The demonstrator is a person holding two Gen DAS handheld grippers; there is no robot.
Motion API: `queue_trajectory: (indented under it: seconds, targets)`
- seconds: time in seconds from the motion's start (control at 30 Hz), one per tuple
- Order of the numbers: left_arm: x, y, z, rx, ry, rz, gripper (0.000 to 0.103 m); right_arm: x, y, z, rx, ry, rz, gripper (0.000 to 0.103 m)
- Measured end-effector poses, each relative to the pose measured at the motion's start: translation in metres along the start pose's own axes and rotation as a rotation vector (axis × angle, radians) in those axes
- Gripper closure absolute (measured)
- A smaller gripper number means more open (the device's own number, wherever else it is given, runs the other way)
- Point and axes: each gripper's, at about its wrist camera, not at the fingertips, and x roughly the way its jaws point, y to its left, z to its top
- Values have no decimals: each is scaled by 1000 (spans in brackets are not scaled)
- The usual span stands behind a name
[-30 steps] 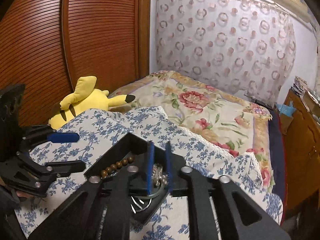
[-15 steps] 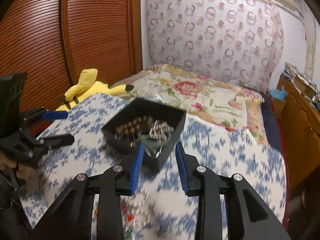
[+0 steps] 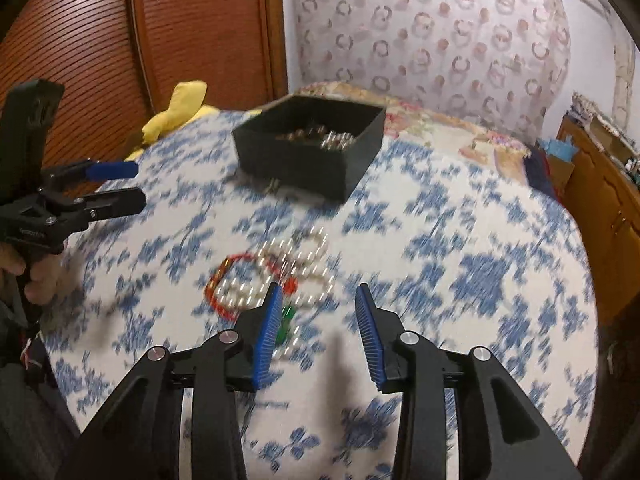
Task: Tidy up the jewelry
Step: 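Grasp the green-bead chain with the right tool while the left tool reaches toward the gold ring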
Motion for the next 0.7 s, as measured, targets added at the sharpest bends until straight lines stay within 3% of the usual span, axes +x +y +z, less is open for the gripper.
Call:
queue_trajectory:
  seconds: [0.27,0.33,0.4,0.7]
  targets:
    - [1,-10,-5,16,14,-18,8,19,4,1,42,44,72,68]
    - [1,-11,-5,19,16,-19,8,25,4,2,49,58,85,82]
    - [2,-11,-6,20,18,-22,8,22,4,3,48,45,91,93]
    - [15,-17,-7,28,51,-48,8,-13,-6,14,56,-76,52,94]
